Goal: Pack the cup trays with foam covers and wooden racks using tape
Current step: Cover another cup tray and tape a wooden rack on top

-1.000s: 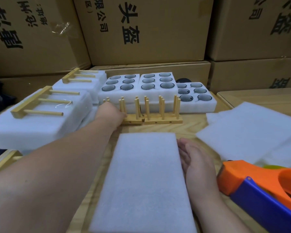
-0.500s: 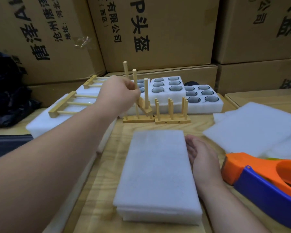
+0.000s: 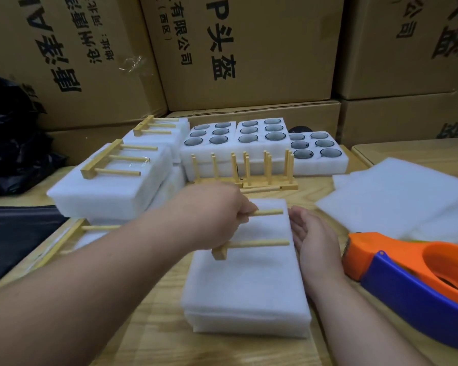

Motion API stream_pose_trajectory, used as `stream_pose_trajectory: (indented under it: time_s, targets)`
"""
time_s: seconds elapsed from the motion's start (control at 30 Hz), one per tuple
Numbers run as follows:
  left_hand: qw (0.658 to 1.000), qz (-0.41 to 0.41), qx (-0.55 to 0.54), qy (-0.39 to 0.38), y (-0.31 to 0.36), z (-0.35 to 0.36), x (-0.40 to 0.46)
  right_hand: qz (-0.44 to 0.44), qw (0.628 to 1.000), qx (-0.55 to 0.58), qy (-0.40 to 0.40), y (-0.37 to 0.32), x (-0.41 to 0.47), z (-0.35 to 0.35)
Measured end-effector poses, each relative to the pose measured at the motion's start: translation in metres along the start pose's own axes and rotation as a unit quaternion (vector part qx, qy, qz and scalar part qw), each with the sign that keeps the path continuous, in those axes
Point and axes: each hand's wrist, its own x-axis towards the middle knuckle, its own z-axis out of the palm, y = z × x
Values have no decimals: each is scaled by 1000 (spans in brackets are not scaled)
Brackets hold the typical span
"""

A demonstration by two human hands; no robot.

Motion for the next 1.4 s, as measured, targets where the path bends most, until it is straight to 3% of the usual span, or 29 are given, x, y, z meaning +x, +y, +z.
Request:
stream_pose_trajectory:
  time_s: [0.2, 0.8, 0.93, 1.0, 1.03, 1.1, 1.17, 1.2, 1.27, 1.4]
  targets:
    - [998, 13, 38, -38, 9, 6, 0, -14, 1000, -13, 5, 3, 3, -1]
    - [1000, -6, -2, 8, 5, 6, -7, -18, 999, -35, 1, 2, 2, -2]
    - [984, -46, -150, 86, -17, 11, -8, -16, 999, -35, -17, 2, 2, -5]
    - [923, -101, -327, 173, -31, 23, -16, -18, 999, -37, -37, 2, 1, -5]
    - [866, -133, -431, 216, -36, 34, -22, -18, 998, -40, -54, 1, 0, -4]
    - [712, -184, -625, 261, -36, 63, -32, -12, 995, -48, -89, 0, -1, -3]
    - [546, -217, -775, 234, -26, 89, -38, -2, 993, -50, -110, 1, 0, -4]
    - [480, -224, -822, 209, -21, 98, -39, 0, 992, -49, -115, 1, 1, -4]
    - [421, -211, -865, 174, -14, 103, -37, 3, 991, -57, -123, 1, 2, -5]
    - [390, -185, -883, 185, -5, 98, -33, -1, 986, -89, -138, 1, 4, -7]
